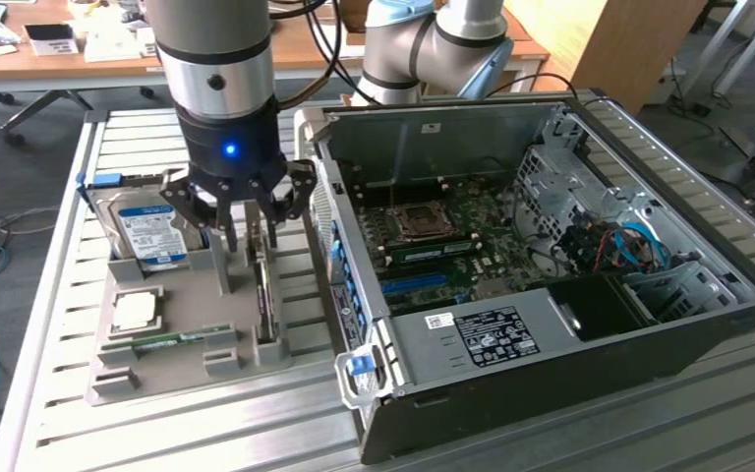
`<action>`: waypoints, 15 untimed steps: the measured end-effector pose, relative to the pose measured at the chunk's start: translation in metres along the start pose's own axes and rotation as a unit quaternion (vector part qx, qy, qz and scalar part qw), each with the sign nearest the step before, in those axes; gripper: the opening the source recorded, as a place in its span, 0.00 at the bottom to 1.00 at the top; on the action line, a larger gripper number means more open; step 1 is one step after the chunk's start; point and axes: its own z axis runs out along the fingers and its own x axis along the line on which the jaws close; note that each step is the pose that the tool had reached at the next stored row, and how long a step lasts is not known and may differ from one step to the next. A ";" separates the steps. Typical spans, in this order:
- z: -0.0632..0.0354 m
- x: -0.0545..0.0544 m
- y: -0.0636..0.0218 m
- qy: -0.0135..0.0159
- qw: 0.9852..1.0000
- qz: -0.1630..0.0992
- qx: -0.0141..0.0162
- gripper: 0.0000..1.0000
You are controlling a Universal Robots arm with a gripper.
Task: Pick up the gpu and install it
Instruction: 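Pick up the gpu and move the gpu toward the slot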
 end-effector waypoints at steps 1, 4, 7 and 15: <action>0.0002 0.000 0.0000 0.000 1.000 0.000 0.000 0.47; 0.0009 0.000 -0.0001 0.000 1.000 0.000 0.000 0.47; 0.0015 0.000 -0.0001 0.000 1.000 0.000 0.000 0.47; 0.0018 0.000 -0.0001 0.000 1.000 0.000 0.000 0.47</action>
